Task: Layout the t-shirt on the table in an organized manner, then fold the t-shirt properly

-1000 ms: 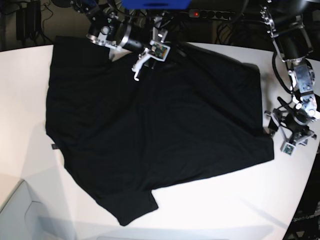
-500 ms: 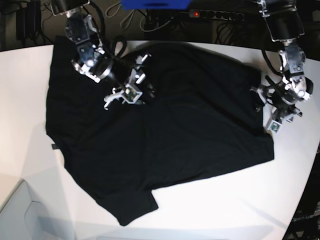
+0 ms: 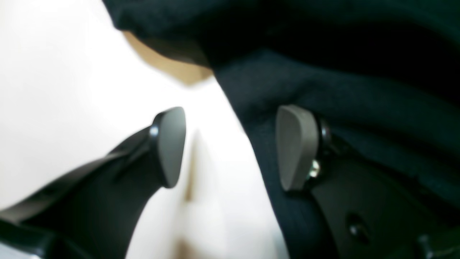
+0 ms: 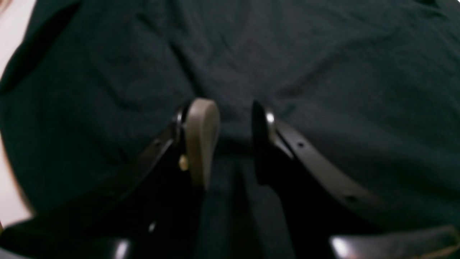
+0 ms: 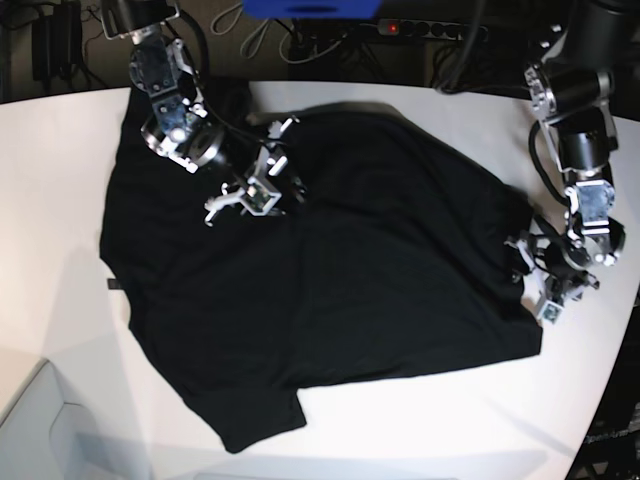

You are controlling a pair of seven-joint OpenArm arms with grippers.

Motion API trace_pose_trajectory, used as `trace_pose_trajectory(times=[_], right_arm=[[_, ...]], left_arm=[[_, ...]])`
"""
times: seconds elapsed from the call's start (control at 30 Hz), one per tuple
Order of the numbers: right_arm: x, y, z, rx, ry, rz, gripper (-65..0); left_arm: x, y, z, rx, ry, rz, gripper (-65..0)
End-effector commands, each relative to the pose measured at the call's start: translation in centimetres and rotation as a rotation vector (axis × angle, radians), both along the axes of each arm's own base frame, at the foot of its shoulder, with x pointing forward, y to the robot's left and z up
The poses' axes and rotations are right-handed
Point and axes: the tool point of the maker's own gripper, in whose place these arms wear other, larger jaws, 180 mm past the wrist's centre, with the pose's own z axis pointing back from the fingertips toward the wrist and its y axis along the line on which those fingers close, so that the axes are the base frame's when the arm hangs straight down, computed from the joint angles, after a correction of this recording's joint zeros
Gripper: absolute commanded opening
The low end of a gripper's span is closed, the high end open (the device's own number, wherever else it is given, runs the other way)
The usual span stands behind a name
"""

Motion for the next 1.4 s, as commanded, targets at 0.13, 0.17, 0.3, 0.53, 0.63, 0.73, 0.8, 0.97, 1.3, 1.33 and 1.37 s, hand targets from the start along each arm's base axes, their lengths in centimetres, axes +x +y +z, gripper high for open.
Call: trace_pose_trajectory(times=[0.13,0.17,0.3,0.53,0.63,0.73,0.8,0.97,1.3,1.33,1.37], right_arm=[[1.0,0.2,1.6,0.037,-0.046,-0.002,-44.7],[1.3,0.2,1.8,0.037,-0.052,-0.002,-44.7],[2.4,-0.2,1.1,0.025,-0.042,-0.015,-44.7],[5.1,-2.4,-0.3,0.041,0.003,-0.123,-44.7],[5.8,-3.4,-0.6,0.052,0.015,-0.169,-44.7],[6.1,-3.5,-0.6,0.053,0.015,-0.175,-44.7],[6.1,-3.3,-0.6,0.059,0.015,-0.175,-44.7],[6.1,-2.7,-0.4,0.073,0.016,-0.175,-44.7],[6.1,-1.9,-0.2,0.095,0.017,-0.176,-44.7],[6.1,-1.9,-0.2,0.095,0.017,-0.176,-44.7],[6.1,-1.9,-0.2,0.095,0.017,-0.176,-44.7]], left_arm=[[1.2,5.1,2.6,0.099,0.014,0.049,-26.1],[1.2,5.5,3.0,0.104,0.005,0.054,-26.1],[0.9,8.0,4.2,0.139,-0.004,0.08,-26.1],[-0.5,12.2,8.0,0.099,-0.109,0.218,-26.1],[-1.6,12.4,9.4,0.146,-0.097,0.227,-26.1],[-3.1,11.1,9.6,0.183,-0.06,0.214,-26.0],[-3.9,9.0,9.4,0.194,-0.047,0.192,-26.0],[-5.9,4.7,7.0,0.169,0.009,0.167,-26.0],[-7.9,1.8,3.6,0.103,0.079,0.158,-26.0],[-7.9,1.7,3.6,0.103,0.078,0.155,-26.0],[-7.8,1.7,3.7,0.103,0.077,0.155,-26.0]])
